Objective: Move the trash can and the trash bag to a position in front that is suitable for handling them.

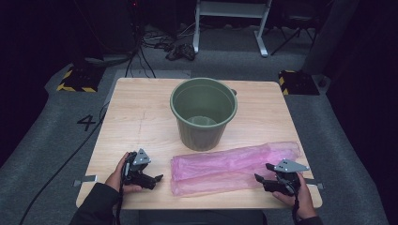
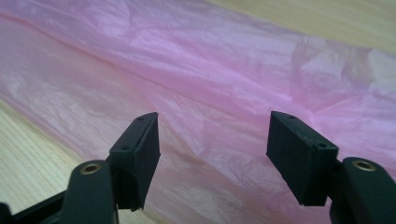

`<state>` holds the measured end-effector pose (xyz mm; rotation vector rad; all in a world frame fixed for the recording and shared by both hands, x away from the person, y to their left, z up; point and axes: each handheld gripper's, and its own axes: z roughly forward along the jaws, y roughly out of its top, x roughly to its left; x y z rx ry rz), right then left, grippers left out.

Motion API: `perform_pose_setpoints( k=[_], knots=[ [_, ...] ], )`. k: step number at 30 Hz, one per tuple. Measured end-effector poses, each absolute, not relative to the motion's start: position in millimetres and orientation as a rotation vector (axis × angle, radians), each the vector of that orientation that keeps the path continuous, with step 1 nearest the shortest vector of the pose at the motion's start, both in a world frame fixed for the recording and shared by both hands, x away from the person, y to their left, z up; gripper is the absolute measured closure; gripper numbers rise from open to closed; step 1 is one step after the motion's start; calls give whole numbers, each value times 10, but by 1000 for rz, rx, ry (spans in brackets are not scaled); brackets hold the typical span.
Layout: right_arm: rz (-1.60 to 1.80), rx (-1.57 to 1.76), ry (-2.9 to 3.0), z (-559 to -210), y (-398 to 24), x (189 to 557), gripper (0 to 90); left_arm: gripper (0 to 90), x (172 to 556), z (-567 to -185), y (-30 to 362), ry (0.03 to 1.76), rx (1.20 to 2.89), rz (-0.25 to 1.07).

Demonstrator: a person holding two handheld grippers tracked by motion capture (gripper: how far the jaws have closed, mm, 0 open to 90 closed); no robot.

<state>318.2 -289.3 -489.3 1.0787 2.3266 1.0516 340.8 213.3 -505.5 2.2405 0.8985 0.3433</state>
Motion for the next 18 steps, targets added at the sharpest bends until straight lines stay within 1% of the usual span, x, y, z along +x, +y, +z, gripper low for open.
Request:
perform_pose_setpoints(
  k=[1,2,3,5,6,8,10,11,13,18],
  knots=[
    [1025,1086,2336,-4941,-2887,3205,378,2,3407,-5052,2133,899,2243,342],
    [1025,1086,2336,-4941,-2887,3205,378,2,3407,-5052,2133,899,2243,342],
    [1006,1085,2342,-4964,-2880,3218,407,2,3405,-5053,2133,900,2242,343],
    [992,1089,2339,-4968,-2874,3221,418,2,3403,-5053,2133,903,2242,344],
    [989,1087,2339,-4967,-2873,3226,455,2,3403,-5052,2132,903,2242,345],
    [984,1098,2335,-4967,-2873,3231,472,2,3405,-5053,2132,903,2241,343],
    [988,1110,2332,-4961,-2890,3245,587,1,3409,-5055,2132,900,2240,343],
    [988,1110,2332,-4961,-2890,3245,587,1,3410,-5055,2131,899,2240,343],
    [999,1113,2327,-4965,-2894,3251,655,1,3411,-5056,2130,898,2240,344],
    [1010,1117,2315,-4976,-2896,3312,664,2,3409,-5056,2128,902,2239,346]
  ],
)
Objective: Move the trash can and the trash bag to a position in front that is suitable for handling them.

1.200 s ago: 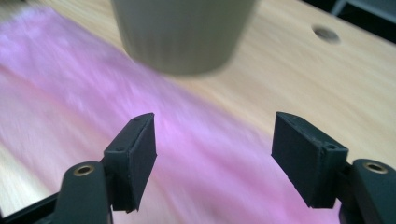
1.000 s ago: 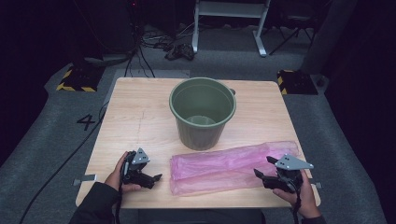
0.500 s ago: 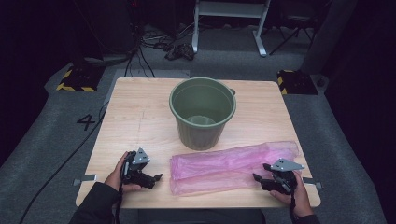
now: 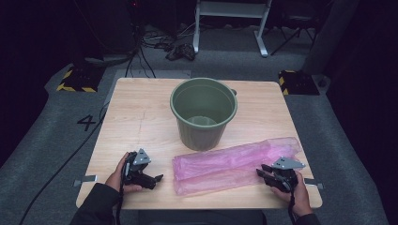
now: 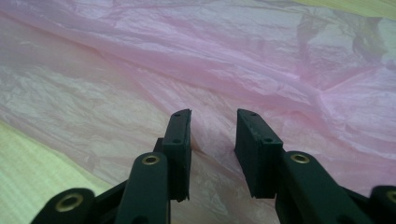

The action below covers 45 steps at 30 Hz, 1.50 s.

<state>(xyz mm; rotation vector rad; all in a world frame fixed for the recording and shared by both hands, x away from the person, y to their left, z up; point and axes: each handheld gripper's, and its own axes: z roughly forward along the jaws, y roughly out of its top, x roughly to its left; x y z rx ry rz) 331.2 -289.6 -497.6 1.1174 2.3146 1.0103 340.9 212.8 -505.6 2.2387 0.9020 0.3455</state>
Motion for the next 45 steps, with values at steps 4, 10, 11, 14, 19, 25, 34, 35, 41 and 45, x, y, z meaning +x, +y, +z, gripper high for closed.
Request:
perform_pose_setpoints(
  k=[4,10,11,14,19,25,34,35,41,45],
  knots=[
    [1013,1124,2300,-4983,-2902,3381,662,2,3410,-5052,2123,905,2243,347],
    [954,1132,2249,-4978,-2875,3546,646,2,3405,-5053,2108,909,2239,351],
    [946,1142,2243,-4976,-2868,3600,644,2,3405,-5053,2106,909,2238,351],
    [932,1133,2249,-4967,-2856,3674,641,1,3409,-5053,2102,905,2239,350],
    [922,1165,2236,-4962,-2894,3796,639,1,3412,-5054,2094,903,2240,349],
    [918,1196,2220,-4961,-2923,3902,618,1,3413,-5054,2093,903,2240,348],
    [898,1203,2229,-4946,-2844,4078,586,2,3413,-5052,2084,904,2242,351],
    [898,1203,2229,-4946,-2844,4078,586,2,3411,-5052,2081,907,2241,351],
    [930,1191,2252,-4939,-2782,4055,456,9,3396,-5045,2052,924,2241,349],
    [1003,1119,2249,-4856,-2749,3962,384,20,3390,-5035,2043,922,2247,355]
  ],
)
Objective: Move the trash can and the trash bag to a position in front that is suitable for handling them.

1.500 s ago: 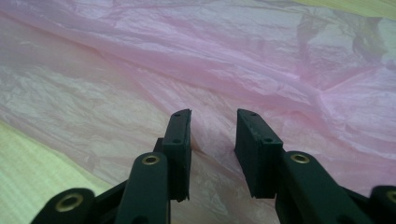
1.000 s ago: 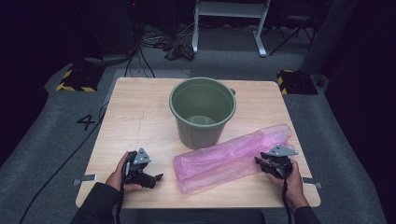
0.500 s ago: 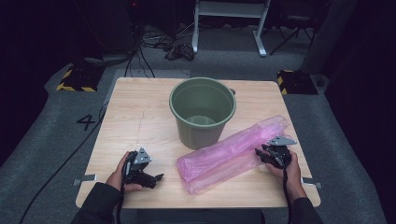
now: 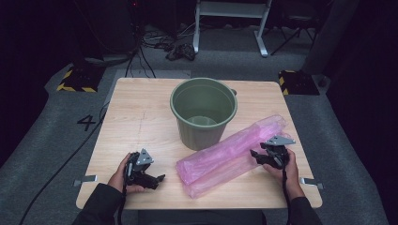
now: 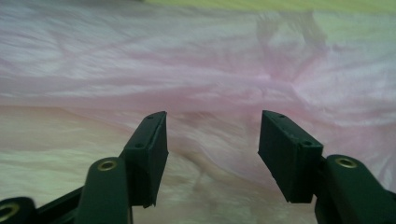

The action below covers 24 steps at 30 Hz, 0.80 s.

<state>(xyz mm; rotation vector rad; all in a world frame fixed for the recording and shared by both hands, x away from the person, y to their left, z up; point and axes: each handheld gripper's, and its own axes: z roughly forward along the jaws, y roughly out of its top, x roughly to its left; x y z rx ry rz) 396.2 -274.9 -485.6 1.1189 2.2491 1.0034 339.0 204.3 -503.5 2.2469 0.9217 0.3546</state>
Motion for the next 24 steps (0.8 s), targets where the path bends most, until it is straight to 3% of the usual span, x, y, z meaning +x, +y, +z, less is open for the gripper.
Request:
perform_pose_setpoints(
  k=[1,6,9,19,23,24],
  knots=[
    [1003,1119,2249,-4856,-2749,3962,384,20,3389,-5037,2043,923,2244,355],
    [1165,950,2336,-4742,-2665,3757,214,20,3384,-5041,2047,909,2245,352],
    [1211,873,2390,-4723,-2579,3677,177,20,3379,-5046,2044,903,2242,349],
    [1193,644,2526,-4805,-2102,3556,239,30,3347,-5026,2031,896,2259,345],
    [1188,594,2559,-4850,-1938,3531,312,186,3305,-4992,1995,897,2237,363],
    [1185,600,2562,-4859,-1912,3536,322,175,3299,-4980,1985,892,2227,364]
  ],
)
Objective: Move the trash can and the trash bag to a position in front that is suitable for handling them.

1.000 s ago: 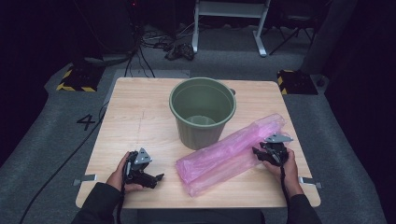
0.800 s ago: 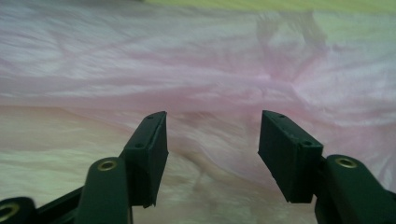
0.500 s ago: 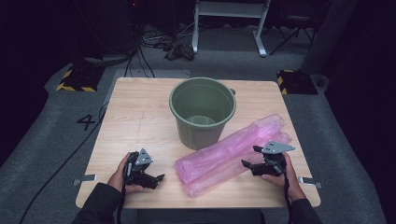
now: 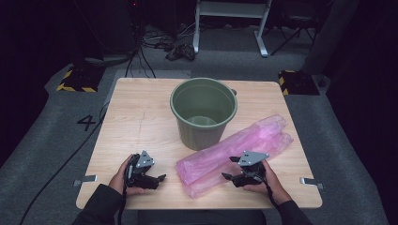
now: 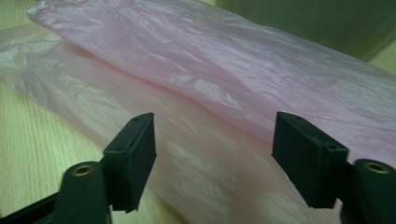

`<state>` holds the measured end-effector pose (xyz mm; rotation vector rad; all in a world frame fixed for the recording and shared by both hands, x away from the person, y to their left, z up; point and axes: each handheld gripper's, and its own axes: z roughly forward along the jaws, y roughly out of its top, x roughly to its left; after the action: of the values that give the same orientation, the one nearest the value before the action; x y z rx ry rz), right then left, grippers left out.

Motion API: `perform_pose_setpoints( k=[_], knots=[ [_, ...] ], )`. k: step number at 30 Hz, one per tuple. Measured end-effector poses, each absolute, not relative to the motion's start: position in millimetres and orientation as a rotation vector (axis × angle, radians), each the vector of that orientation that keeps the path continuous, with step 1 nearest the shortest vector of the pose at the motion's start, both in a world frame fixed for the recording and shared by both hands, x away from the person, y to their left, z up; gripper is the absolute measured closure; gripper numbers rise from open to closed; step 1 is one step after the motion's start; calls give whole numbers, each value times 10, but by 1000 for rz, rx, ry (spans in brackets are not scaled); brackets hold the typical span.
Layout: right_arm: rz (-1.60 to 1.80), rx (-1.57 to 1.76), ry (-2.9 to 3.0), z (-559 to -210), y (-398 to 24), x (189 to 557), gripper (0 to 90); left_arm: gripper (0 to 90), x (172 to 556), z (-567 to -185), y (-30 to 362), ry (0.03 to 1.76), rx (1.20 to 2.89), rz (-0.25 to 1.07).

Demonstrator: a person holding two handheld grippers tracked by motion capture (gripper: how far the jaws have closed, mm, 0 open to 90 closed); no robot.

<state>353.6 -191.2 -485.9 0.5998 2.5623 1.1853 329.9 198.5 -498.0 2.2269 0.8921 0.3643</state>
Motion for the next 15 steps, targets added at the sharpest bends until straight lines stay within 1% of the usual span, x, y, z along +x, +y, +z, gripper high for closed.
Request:
perform_pose_setpoints(
  k=[1,2,3,4,5,8,15],
  knots=[
    [1185,608,2566,-4870,-1890,3547,339,147,3292,-4966,1980,888,2214,365],
    [1180,617,2567,-4879,-1876,3554,351,169,3282,-4939,1969,874,2197,363],
    [1171,628,2565,-4895,-1856,3566,353,170,3277,-4919,1958,865,2183,365],
    [1168,633,2566,-4904,-1844,3575,356,152,3269,-4898,1944,861,2167,363],
    [1169,635,2568,-4914,-1833,3585,359,165,3264,-4877,1931,854,2155,361],
    [1164,658,2566,-4931,-1797,3605,362,163,3255,-4832,1871,832,2134,348],
    [1106,678,2572,-4993,-1675,3633,338,177,3265,-4779,1701,789,2101,315]
  ],
)
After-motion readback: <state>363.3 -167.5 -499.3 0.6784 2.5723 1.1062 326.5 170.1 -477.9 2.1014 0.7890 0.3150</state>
